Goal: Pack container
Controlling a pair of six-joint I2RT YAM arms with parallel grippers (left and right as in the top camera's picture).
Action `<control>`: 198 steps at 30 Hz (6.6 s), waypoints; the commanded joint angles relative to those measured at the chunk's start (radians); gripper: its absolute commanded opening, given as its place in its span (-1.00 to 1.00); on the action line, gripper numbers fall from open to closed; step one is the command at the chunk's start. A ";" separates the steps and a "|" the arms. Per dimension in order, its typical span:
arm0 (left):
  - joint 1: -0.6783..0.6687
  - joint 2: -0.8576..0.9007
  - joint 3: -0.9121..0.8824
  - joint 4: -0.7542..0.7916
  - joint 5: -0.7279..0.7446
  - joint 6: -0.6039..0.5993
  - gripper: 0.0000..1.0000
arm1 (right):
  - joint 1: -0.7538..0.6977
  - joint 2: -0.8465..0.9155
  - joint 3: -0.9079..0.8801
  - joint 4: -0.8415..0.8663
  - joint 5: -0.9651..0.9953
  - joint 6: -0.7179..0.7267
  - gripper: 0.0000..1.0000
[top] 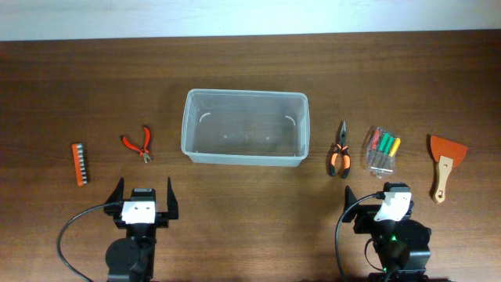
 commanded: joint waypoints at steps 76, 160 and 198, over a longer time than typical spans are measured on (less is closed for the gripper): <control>-0.003 -0.009 -0.007 -0.001 0.003 0.016 0.98 | 0.003 -0.010 -0.006 -0.001 -0.009 0.005 0.97; 0.187 1.246 1.092 -0.664 0.192 -0.063 0.98 | -0.507 1.535 1.180 -0.573 0.122 -0.075 0.94; 0.187 1.246 1.092 -0.664 0.192 -0.063 0.98 | -0.624 1.893 1.179 -0.311 0.079 -0.155 0.98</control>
